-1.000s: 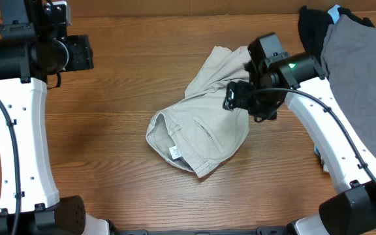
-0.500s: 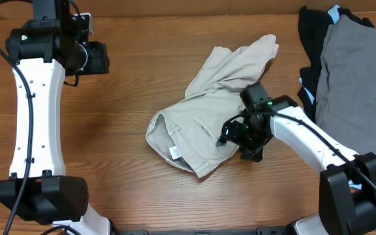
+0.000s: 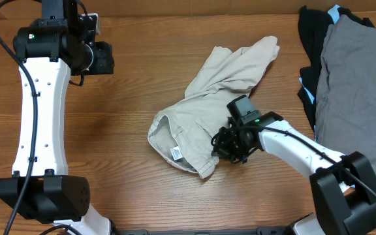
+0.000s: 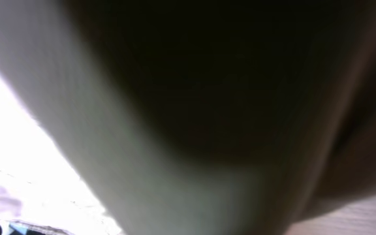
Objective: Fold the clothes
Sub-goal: 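Lift the beige shorts with the right gripper toward the left gripper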
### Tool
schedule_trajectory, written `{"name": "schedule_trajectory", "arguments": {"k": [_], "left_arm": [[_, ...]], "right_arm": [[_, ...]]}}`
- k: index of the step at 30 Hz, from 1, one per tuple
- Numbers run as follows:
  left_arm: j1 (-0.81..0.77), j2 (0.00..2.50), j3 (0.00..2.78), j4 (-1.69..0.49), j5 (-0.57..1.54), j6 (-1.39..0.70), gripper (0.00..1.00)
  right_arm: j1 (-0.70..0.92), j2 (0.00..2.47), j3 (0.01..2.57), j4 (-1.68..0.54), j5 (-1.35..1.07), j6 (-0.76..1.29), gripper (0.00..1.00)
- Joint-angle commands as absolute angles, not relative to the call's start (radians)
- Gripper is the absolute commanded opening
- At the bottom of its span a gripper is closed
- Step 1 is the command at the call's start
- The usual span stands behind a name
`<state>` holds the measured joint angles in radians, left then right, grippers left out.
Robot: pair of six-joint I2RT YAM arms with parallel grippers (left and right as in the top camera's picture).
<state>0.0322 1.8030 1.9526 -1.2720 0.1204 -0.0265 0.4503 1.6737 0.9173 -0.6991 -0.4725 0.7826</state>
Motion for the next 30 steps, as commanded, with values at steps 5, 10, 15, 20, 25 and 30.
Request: {"name": "schedule_trajectory", "arguments": {"k": [5, 10, 15, 20, 25, 30], "left_arm": [[-0.012, 1.818, 1.951, -1.281, 0.131, 0.046, 0.51], [-0.057, 1.818, 1.951, -1.275, 0.131, 0.061, 0.52], [-0.072, 1.817, 1.981, -1.264, 0.131, 0.065, 0.52], [-0.037, 1.813, 2.116, -1.299, 0.129, 0.064, 0.59], [0.031, 1.81, 2.294, -1.335, 0.12, 0.064, 0.66], [0.079, 1.805, 2.364, -1.363, 0.128, 0.029, 0.69]], "right_arm": [[0.312, 1.533, 1.244, -0.931, -0.441, 0.565, 0.04], [0.221, 1.532, 1.542, -1.13, -0.412, 0.46, 0.04], [0.197, 1.532, 1.711, -1.19, -0.411, 0.417, 0.04], [0.258, 1.553, 1.719, -1.154, -0.412, 0.408, 0.04], [0.426, 1.64, 1.719, -1.04, -0.412, 0.392, 0.04], [0.544, 1.692, 1.72, -0.953, -0.371, 0.399, 0.04]]}}
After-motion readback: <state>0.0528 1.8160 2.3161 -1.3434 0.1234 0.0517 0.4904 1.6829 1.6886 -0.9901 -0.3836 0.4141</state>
